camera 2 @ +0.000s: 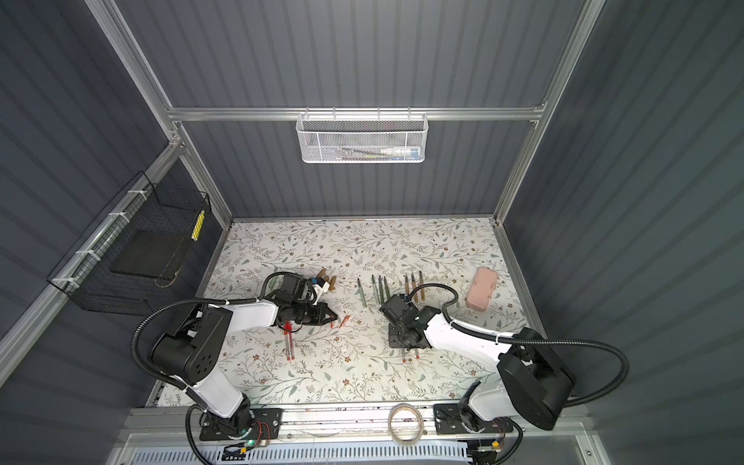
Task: Remove pen caps from pens
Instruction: Place the pen cap at the center of the table.
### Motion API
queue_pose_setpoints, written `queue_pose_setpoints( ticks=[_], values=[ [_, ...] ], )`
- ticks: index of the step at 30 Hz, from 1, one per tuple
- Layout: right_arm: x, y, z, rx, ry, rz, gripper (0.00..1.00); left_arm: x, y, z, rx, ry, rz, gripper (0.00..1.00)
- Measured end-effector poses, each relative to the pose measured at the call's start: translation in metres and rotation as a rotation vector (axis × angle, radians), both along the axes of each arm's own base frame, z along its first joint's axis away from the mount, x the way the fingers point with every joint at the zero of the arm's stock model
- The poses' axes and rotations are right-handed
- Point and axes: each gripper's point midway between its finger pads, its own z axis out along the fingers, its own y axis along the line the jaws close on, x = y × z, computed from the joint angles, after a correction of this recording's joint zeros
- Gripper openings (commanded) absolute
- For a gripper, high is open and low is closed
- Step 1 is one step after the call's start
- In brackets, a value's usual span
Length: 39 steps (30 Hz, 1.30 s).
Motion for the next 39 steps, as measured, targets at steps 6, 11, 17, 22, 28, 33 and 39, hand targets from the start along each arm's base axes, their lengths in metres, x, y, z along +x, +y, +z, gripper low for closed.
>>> queue_pose_setpoints(
  ticks=[6,11,17,22,28,33,39],
  values=[
    [0.001,-0.009,-0.013,-0.04,0.027,-0.015,0.06,0.007,-0.002,0.001,0.002,-0.014,0.005,0.3],
    [0.0,-0.012,-0.022,-0.068,0.05,-0.013,0.12,0.014,-0.004,0.006,-0.002,-0.029,0.009,0.39],
    [0.002,-0.011,-0.022,-0.075,0.05,-0.004,0.19,0.015,-0.005,0.008,-0.005,-0.035,0.008,0.46],
    [0.003,-0.01,-0.022,-0.078,0.05,0.001,0.24,0.016,-0.005,0.009,-0.004,-0.041,0.01,0.51],
    [0.002,-0.012,-0.018,-0.085,0.05,0.003,0.3,0.018,-0.001,0.013,0.034,-0.053,0.004,0.6],
    [0.007,-0.009,-0.003,-0.073,0.027,0.002,0.33,0.026,0.005,0.018,0.065,-0.083,-0.001,0.77],
    [0.02,0.003,0.025,-0.02,-0.038,0.01,0.39,0.043,0.026,0.036,0.057,-0.132,0.057,0.92]
  ],
)
